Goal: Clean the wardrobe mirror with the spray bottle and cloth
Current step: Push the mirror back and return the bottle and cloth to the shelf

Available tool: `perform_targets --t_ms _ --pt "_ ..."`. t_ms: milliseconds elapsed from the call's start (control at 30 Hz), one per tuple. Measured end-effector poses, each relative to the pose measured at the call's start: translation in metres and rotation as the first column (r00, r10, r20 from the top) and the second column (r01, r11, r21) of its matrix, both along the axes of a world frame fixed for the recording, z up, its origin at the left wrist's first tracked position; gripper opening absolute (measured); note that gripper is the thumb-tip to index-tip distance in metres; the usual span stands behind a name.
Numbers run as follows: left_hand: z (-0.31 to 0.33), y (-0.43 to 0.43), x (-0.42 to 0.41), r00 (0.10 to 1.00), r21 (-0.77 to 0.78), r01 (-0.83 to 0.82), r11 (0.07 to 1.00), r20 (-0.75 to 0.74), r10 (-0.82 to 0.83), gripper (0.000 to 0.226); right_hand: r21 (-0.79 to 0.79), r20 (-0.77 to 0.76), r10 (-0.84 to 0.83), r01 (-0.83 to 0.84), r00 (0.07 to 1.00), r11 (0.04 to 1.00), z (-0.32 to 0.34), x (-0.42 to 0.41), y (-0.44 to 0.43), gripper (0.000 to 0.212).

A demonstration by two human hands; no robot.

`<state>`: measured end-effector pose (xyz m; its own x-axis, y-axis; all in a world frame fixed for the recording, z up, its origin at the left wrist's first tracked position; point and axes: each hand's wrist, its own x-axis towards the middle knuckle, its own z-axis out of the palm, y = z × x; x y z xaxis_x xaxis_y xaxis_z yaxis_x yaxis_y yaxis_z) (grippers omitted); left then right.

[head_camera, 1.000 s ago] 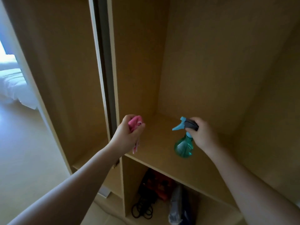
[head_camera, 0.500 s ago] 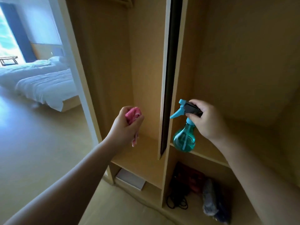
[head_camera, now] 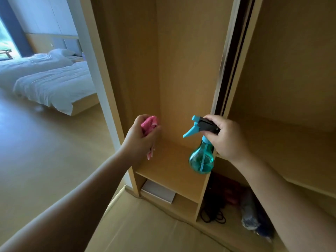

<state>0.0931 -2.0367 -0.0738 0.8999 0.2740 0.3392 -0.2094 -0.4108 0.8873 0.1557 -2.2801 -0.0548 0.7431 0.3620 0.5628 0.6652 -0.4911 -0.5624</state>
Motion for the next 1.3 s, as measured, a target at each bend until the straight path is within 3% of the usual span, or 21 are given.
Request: perform_targets --t_ms 533,700,800,1067,1300 --pt "-0.008 0.099 0.107 0.996 0.065 0.053 0.996 -0.078 -0.048 0.034 0.010 -0.049 -0.078 0.079 0.996 0.997 -0.017 0.092 0.099 0.019" --pt "-0.021 0.120 0.144 0.983 0.029 0.168 0.985 -0.081 -0.165 0.035 -0.025 -0.088 -0.144 0.142 0.986 0.990 -0.028 0.099 0.121 0.010" --pt "-0.032 0.137 0.166 0.964 0.032 0.252 0.967 -0.091 -0.248 0.035 -0.036 -0.124 -0.227 0.224 0.966 0.974 -0.044 0.099 0.138 0.016" --pt "-0.103 0.178 0.206 0.858 -0.017 0.482 0.876 -0.193 -0.476 0.031 -0.136 -0.184 -0.451 0.432 0.873 0.892 -0.114 0.095 0.183 0.033" --pt "-0.216 0.197 0.218 0.841 -0.086 0.478 0.874 -0.243 -0.484 0.044 -0.226 -0.189 -0.467 0.424 0.864 0.877 -0.210 0.091 0.199 0.023"
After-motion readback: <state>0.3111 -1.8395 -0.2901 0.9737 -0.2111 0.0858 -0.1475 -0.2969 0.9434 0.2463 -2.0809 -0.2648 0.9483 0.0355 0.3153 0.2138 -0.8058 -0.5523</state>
